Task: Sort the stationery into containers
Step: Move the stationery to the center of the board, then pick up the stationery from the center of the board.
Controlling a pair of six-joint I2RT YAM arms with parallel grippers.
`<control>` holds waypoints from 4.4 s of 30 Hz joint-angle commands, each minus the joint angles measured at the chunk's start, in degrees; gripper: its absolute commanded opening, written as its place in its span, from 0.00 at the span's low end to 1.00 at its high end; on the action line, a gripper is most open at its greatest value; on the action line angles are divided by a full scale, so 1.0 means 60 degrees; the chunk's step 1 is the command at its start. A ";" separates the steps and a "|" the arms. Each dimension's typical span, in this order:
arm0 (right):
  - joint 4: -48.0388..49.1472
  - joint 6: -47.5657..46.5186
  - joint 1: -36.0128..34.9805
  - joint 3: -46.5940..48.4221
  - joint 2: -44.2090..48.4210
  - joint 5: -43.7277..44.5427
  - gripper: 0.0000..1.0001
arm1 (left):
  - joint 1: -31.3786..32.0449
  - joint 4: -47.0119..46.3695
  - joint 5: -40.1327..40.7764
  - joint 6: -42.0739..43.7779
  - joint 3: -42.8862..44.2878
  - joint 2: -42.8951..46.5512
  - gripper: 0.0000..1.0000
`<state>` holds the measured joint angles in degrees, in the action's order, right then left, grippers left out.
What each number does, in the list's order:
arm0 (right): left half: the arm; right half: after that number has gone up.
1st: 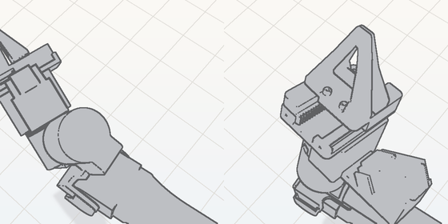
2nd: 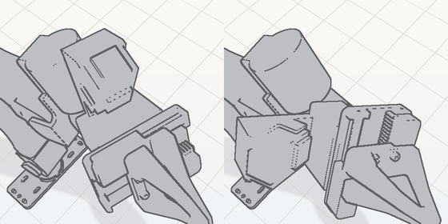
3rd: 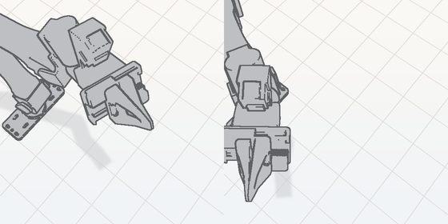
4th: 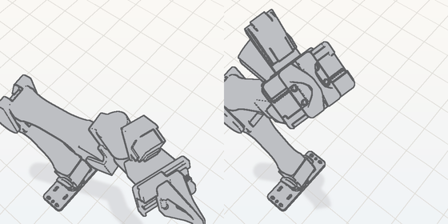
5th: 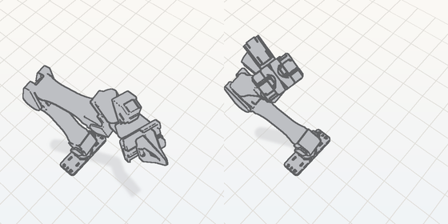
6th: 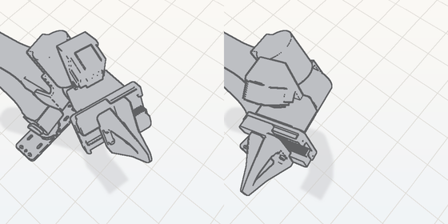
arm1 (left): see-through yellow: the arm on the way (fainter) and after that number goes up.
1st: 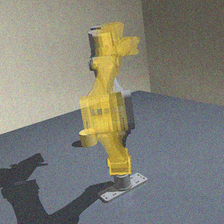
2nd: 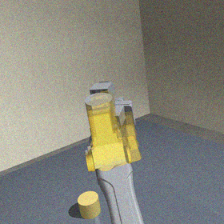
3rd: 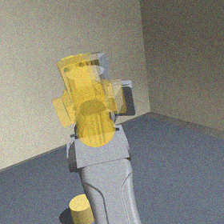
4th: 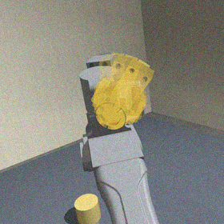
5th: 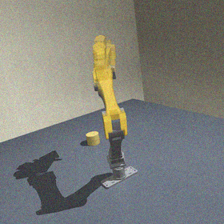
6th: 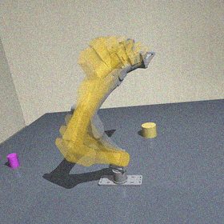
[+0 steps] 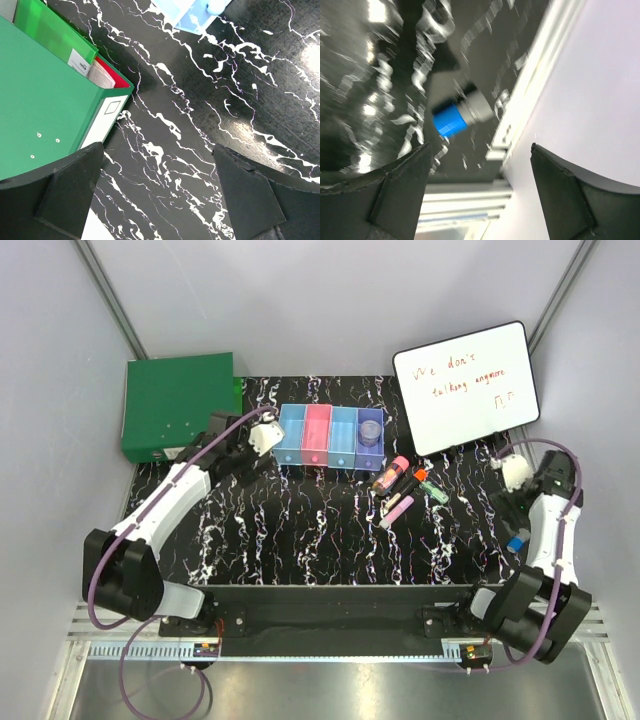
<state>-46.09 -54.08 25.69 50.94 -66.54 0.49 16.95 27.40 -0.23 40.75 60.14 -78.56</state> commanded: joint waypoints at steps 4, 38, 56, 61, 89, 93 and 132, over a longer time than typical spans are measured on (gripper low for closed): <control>-0.0200 -0.1298 0.2408 -0.0227 -0.0364 0.0285 0.83 | 0.0046 0.0209 0.0272 0.0253 0.0817 0.0115 0.99; 0.0049 -0.3085 0.1389 0.0593 -0.3896 -0.1151 0.75 | 0.0090 0.0341 0.0463 0.0078 0.0993 -0.0295 0.99; 0.0957 -0.1329 -0.0370 0.0812 -0.4715 -0.1093 0.70 | 0.0075 0.0297 0.0448 -0.0068 0.0817 -0.0207 0.99; 0.1235 -0.1079 -0.0839 0.1002 -0.4817 -0.1049 0.69 | 0.0090 0.0282 0.0405 -0.0098 0.0802 -0.0207 0.99; -0.2676 0.2993 -0.2743 0.3847 -0.5814 -0.3847 0.64 | 0.0075 -0.0274 0.0463 0.0429 0.0787 -0.0119 0.99; -0.2311 0.3155 -0.2934 0.3172 -0.5390 -0.3700 0.64 | 0.0075 -0.0289 0.0449 0.0459 0.0817 -0.0133 0.99; 0.0033 0.4327 -0.3476 0.1663 -0.5755 -0.2280 0.57 | 0.0075 -0.0377 0.0302 0.0429 0.0948 -0.0207 0.99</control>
<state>-47.92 -29.45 5.72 62.06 -100.64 -15.03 17.23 27.31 1.78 42.68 63.68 -80.38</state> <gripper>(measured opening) 0.590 0.987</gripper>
